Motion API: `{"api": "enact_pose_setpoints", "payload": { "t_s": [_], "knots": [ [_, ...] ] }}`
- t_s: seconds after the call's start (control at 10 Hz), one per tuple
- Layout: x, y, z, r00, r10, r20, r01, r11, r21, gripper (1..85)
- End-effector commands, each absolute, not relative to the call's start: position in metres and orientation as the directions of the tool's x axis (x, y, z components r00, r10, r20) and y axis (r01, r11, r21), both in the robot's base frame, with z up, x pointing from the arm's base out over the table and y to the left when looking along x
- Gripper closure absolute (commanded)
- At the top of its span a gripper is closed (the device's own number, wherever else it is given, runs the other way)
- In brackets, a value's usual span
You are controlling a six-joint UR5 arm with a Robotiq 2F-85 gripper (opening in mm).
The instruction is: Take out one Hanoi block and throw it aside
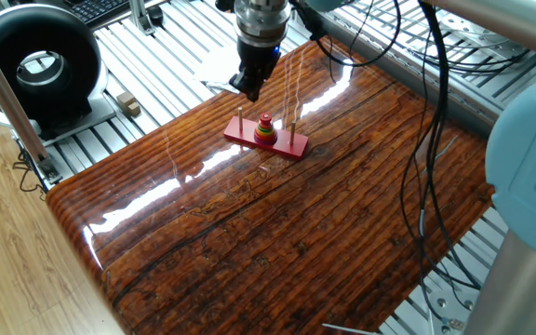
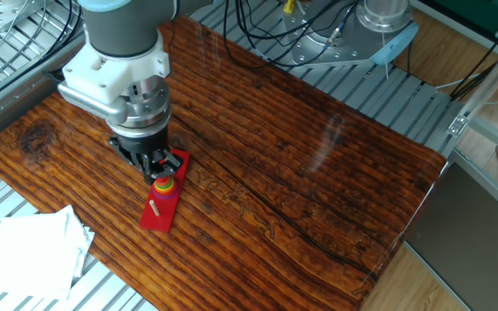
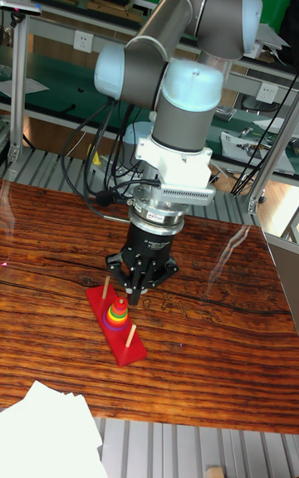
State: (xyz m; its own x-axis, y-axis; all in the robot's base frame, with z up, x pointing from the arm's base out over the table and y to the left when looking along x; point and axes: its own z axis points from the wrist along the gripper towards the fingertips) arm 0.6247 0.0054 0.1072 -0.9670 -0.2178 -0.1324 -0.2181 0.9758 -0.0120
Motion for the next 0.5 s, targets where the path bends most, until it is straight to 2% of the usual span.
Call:
{"api": "enact_pose_setpoints", "payload": {
  "t_s": [0.0,0.2,0.4],
  "knots": [
    [0.619,0.003,0.112,-0.961,-0.251,-0.113,-0.252,0.968,-0.005,1.0],
    [0.62,0.0,0.112,-0.963,-0.246,-0.113,-0.246,0.969,-0.016,5.7],
    [0.612,-0.005,0.094,-0.969,-0.235,-0.077,-0.233,0.972,-0.032,6.7]
  ]
}}
